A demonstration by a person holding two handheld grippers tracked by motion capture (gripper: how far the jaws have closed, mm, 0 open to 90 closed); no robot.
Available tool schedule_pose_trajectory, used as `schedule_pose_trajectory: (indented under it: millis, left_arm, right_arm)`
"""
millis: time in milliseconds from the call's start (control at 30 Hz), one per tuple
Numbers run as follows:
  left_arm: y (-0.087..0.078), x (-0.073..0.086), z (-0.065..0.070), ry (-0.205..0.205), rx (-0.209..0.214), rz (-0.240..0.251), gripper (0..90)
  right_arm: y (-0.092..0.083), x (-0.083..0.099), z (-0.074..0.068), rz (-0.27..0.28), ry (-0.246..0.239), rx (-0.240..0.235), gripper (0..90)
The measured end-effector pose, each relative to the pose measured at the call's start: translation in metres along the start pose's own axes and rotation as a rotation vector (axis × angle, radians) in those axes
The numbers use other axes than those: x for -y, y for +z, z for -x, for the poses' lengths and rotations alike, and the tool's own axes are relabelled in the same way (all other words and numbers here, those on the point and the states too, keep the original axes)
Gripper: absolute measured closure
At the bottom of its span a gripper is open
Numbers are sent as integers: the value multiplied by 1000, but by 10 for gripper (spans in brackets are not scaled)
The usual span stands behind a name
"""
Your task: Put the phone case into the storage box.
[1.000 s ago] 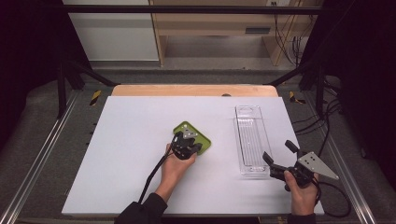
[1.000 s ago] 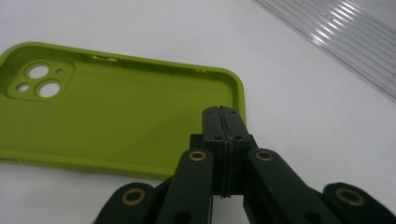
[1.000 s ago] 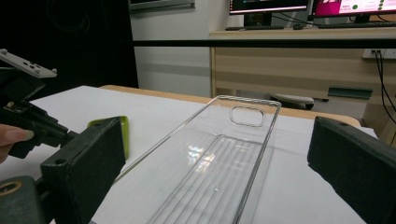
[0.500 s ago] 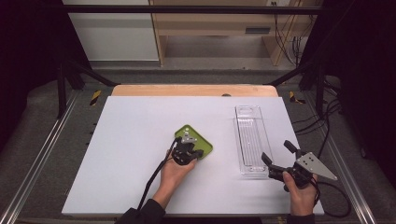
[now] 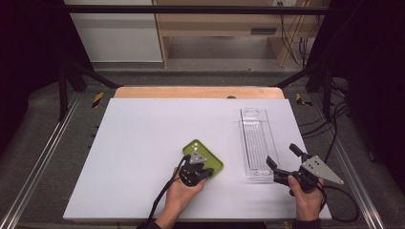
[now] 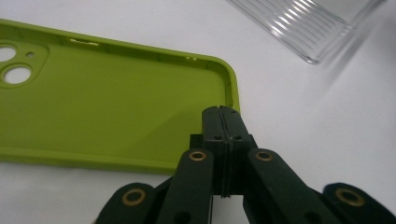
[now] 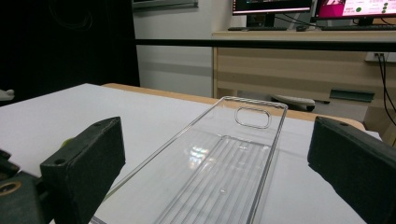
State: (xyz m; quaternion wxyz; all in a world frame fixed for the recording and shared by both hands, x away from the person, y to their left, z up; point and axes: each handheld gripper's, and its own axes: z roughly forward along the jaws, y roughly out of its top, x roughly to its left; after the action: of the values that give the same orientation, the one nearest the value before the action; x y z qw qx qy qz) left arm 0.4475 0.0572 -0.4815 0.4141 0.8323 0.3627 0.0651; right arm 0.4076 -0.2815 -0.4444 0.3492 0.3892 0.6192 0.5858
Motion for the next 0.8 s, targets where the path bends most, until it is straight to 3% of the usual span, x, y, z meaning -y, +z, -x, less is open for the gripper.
schedule_pose_trajectory:
  millis: [100, 367, 800]
  left_arm:
    - [-2, 6, 16, 20, 4, -4, 900]
    - [-2, 11, 38, 59, 33, -17, 900]
    - [0, 13, 44, 63, 47, -5, 900]
  right_arm:
    - [0, 0, 0, 4, 1, 1, 42]
    - [0, 0, 0, 0, -1, -1, 42]
    - [2, 0, -1, -7, -6, -3, 40]
